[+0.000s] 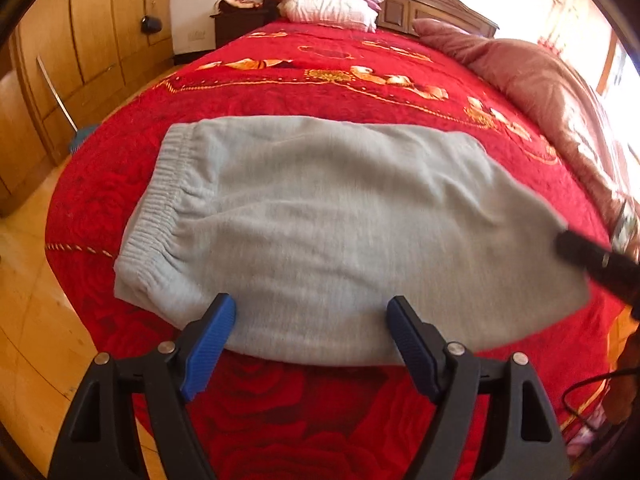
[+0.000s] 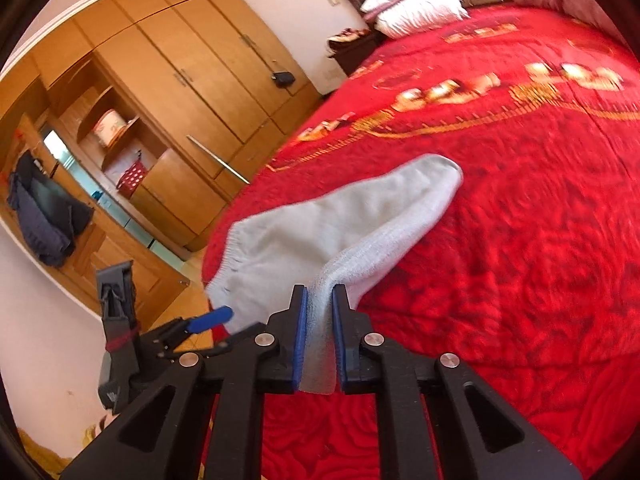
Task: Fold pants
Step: 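Lift the grasped edge and fold it over the stack with the right tool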
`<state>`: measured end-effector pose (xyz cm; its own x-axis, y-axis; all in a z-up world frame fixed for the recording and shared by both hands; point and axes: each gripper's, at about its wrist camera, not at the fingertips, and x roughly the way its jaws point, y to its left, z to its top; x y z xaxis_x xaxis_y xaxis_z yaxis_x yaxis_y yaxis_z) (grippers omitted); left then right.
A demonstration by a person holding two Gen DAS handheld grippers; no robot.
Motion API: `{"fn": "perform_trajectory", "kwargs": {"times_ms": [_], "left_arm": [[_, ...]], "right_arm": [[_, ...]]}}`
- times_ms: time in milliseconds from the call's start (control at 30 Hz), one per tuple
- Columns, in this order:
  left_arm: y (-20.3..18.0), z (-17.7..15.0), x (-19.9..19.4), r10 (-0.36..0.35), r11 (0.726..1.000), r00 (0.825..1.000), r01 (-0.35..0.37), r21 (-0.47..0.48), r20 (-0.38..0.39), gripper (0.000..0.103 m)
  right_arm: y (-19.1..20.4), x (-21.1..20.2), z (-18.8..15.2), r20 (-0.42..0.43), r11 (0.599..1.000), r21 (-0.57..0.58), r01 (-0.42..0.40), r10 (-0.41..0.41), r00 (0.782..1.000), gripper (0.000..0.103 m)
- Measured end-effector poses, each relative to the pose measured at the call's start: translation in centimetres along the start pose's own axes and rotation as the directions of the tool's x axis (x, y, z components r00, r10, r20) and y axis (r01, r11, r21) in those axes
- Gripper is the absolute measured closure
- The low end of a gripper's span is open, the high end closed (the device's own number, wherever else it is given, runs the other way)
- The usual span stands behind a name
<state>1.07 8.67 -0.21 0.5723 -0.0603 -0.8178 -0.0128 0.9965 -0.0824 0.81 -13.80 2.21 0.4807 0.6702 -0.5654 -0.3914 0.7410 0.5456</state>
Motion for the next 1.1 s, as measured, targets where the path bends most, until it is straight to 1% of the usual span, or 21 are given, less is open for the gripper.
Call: {"fn": "perform_trajectory", "kwargs": {"times_ms": [67, 167, 233, 300, 333, 467, 567, 633, 733, 833, 967, 1100], "left_arm": [[-0.1, -0.1, -0.3, -0.011, 1.000, 1.000, 0.011, 0.003, 0.008, 0.021], [-0.3, -0.3, -1.3, -0.053, 0.999, 0.998, 0.054, -0.006, 0.037, 0.021], [-0.8, -0.5, -1.5, -0.077, 0.997, 0.996, 0.077, 0.013, 0.038, 0.021], [-1.4, -0.8, -1.4, -0.083, 0.996, 0.996, 0.081, 0.041, 0.028, 0.021], [-1.5, -0.9, -1.4, -0.077, 0.996, 0.996, 0.076, 0.047, 0.037, 0.021], [-0.5, -0.9, -2.0, -0.093, 0.996, 0.994, 0.092, 0.012, 0.064, 0.021], [1.1, -0.8, -3.0, -0.069, 0.997, 0.993, 0.072, -0.028, 0.100, 0.021], [2.8, -0.9, -3.8, -0.034, 0.996, 0.990, 0.044, -0.073, 0.135, 0.021], [5.5, -0.7, -4.8, 0.014, 0.989, 0.988, 0.009, -0.148, 0.156, 0.021], [7.8, -0.9, -5.3, 0.048, 0.981, 0.986, -0.017, -0.194, 0.157, 0.021], [10.4, -1.7, -6.1, 0.090, 0.970, 0.984, -0.051, -0.239, 0.153, 0.021], [12.5, -2.5, -6.1, 0.106, 0.955, 0.984, -0.060, -0.290, 0.144, 0.021]], "right_arm": [[1.0, 0.1, 0.6, 0.006, 1.000, -0.029, -0.008, 0.008, 1.000, 0.090], [2.3, 0.1, 1.5, 0.013, 0.998, -0.062, -0.022, 0.023, 1.000, 0.090], [3.2, 0.3, 2.0, 0.009, 0.996, -0.084, -0.031, 0.032, 0.999, 0.090], [4.1, 0.6, 2.4, 0.003, 0.993, -0.113, -0.033, 0.033, 0.999, 0.090], [4.5, 0.7, 2.6, 0.001, 0.991, -0.131, -0.032, 0.033, 0.999, 0.090], [6.5, 1.2, 3.6, -0.007, 0.981, -0.191, -0.038, 0.037, 0.999, 0.090], [8.3, 1.7, 4.4, -0.019, 0.971, -0.232, -0.058, 0.055, 0.998, 0.090], [9.5, 2.0, 4.8, -0.028, 0.961, -0.266, -0.075, 0.070, 0.997, 0.090], [11.5, 2.9, 5.2, -0.050, 0.942, -0.320, -0.103, 0.091, 0.995, 0.090], [13.5, 4.7, 5.4, -0.092, 0.922, -0.362, -0.137, 0.111, 0.990, 0.090], [15.5, 7.5, 5.0, -0.150, 0.900, -0.402, -0.168, 0.116, 0.982, 0.090], [17.0, 11.3, 4.2, -0.225, 0.883, -0.428, -0.195, 0.105, 0.969, 0.090]]}}
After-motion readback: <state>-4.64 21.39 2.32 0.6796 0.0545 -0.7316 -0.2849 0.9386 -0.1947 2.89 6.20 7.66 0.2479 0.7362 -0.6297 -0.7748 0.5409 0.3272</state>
